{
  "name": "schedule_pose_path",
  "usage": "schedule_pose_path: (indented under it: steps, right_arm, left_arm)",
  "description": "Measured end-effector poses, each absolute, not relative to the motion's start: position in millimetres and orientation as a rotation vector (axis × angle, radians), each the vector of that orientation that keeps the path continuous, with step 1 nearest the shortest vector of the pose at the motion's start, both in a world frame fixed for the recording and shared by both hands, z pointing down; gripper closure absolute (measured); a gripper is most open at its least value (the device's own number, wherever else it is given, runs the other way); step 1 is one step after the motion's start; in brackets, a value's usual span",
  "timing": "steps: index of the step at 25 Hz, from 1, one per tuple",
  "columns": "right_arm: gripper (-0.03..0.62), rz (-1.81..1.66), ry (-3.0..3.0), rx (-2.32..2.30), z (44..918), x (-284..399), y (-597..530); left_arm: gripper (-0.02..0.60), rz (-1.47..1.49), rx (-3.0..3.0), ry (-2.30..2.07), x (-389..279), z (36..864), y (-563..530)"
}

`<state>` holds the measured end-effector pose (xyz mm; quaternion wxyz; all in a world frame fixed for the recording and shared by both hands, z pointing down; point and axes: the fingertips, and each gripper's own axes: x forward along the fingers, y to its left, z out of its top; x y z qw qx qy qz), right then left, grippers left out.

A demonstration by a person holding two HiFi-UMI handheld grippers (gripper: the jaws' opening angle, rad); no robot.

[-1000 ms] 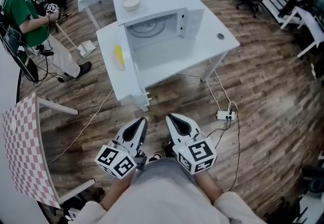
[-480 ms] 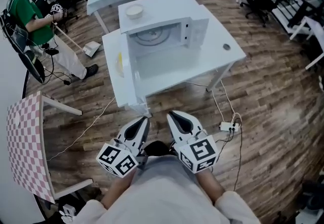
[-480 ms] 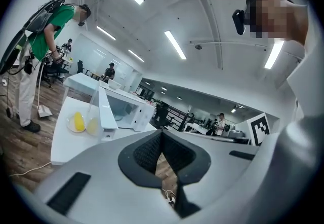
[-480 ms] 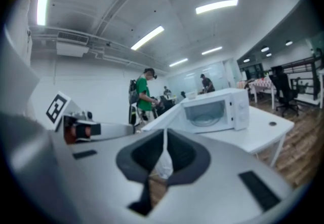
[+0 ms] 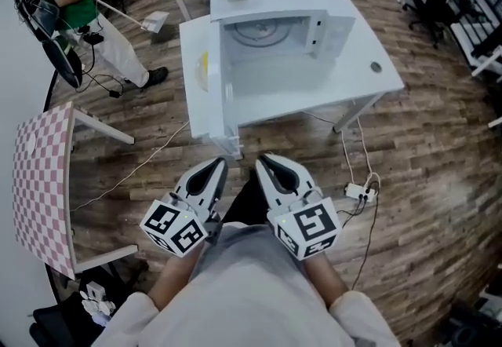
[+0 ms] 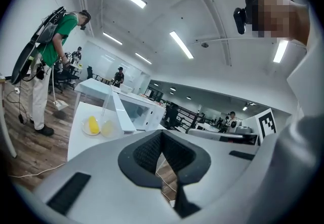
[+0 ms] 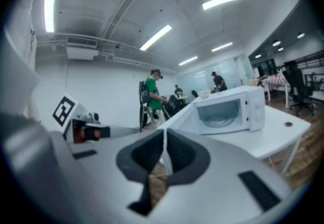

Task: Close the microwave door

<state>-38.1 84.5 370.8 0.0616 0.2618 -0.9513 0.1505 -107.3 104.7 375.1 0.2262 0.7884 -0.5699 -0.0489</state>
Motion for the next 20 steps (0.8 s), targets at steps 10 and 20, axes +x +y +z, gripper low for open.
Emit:
schedule_pose_path:
  steps: [10, 20]
  right_arm:
    - [0.571, 0.424, -2.903, 0.639, 368.7, -60.7, 87.7]
    - [0.571, 0.475, -2.876, 0.646, 378.3, -59.2, 74.0]
  left_arm:
    - [0.569, -0.088, 2.13, -1.644, -137.1, 384.5, 99.8]
    - [0.569, -0.073, 2.072, -1.718, -162.4, 399.4, 86.9]
